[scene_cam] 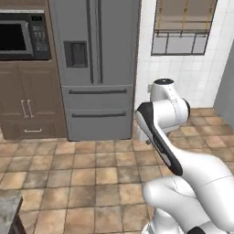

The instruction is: Place one of the steaks on the plate and the other in the bowl. Then place the bowl in the fridge.

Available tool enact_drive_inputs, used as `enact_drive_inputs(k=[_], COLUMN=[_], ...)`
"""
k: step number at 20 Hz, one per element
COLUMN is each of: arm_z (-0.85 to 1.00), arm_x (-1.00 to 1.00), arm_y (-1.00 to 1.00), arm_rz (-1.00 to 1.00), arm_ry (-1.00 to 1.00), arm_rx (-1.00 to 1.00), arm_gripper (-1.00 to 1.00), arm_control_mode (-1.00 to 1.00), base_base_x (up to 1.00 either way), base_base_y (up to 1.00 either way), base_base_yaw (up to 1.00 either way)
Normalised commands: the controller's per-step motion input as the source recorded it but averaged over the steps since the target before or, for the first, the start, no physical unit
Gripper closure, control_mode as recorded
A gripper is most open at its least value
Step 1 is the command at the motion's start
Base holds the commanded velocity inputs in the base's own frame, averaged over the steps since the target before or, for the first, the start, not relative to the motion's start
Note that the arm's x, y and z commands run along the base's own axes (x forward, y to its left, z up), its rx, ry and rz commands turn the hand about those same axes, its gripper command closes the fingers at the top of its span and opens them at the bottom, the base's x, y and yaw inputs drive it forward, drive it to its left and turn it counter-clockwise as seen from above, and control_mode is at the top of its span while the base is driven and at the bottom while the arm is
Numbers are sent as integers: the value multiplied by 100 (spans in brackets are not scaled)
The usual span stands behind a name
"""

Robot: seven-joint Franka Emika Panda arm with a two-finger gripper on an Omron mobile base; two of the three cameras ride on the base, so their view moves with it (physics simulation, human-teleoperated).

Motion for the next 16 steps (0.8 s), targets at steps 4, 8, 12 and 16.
enact_drive_inputs(k=[4,8,12,16], arm_z=[0,0,0,0], arm_x=[0,0,0,0], arm_y=[0,0,0,0], arm_rz=[0,0,0,0], arm_ry=[0,0,0,0], arm_rx=[0,0,0,0], arm_gripper=[-100,-100,-100,-100], arm_control_mode=[100,100,100,100], base_base_x=[80,100,100,100], base_base_y=[8,47,25,26], base_base_yaw=[-65,-40,-11,0])
